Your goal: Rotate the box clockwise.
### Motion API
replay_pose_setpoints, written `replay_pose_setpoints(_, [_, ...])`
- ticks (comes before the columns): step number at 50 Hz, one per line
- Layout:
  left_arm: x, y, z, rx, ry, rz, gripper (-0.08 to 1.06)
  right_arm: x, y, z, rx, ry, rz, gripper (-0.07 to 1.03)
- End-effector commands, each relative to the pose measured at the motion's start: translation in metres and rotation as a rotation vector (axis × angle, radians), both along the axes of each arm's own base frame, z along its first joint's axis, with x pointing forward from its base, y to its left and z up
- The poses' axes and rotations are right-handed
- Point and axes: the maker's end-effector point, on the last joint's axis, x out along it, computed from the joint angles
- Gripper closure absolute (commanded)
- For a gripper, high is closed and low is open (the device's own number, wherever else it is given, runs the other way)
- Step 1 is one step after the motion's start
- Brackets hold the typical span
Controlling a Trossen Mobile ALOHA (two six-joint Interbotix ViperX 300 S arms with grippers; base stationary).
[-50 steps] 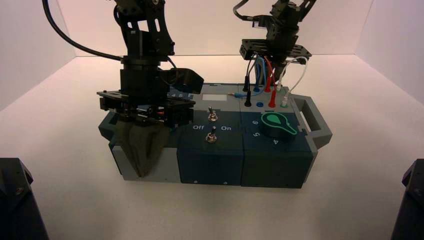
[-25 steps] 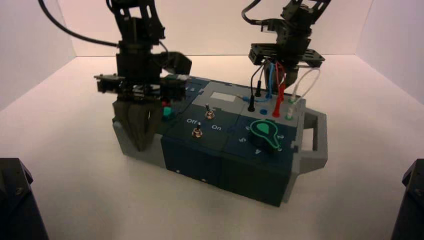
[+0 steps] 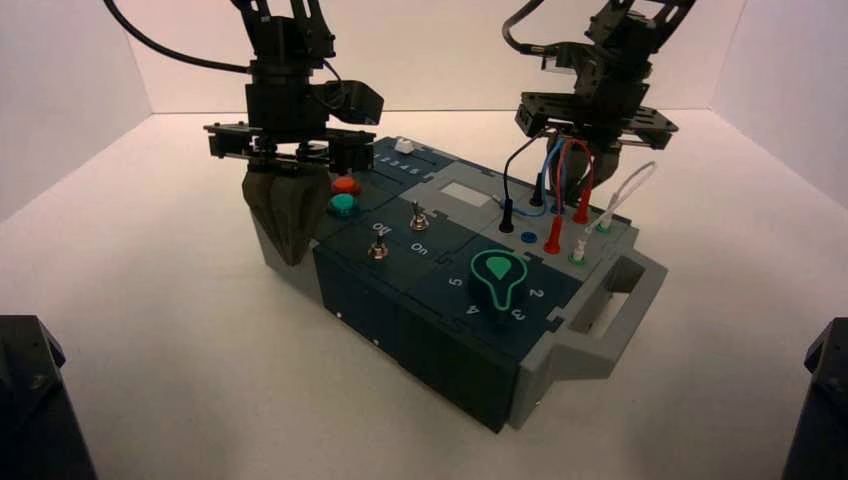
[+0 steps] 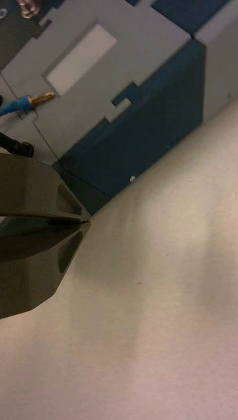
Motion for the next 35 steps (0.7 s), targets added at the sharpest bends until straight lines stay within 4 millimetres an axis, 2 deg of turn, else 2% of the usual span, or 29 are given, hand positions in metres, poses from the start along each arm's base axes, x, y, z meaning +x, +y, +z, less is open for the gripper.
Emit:
replay_pose_setpoints(1, [0.041, -0.009, 0.006, -0.044, -0.101, 0.028, 1.01, -0.021, 0.019, 0.009, 0.028, 0.025, 0.036, 0.99])
replay_pose_setpoints(12, [0.055, -0.008, 0.001, -0.043, -0.113, 0.044, 1.01, -0.034, 0.023, 0.014, 0.047, 0.034, 0.034, 0.99])
replay_pose_setpoints(21, [0.06, -0.01, -0.007, -0.044, -0.118, 0.044, 1.01, -0.045, 0.018, 0.009, 0.039, 0.059, 0.026, 0.99])
replay_pose_setpoints(35, [0.068, -0.014, -0.004, -0.064, -0.152, 0.047, 1.01, -0.059, 0.019, 0.007, 0.04, 0.084, 0.033, 0.99])
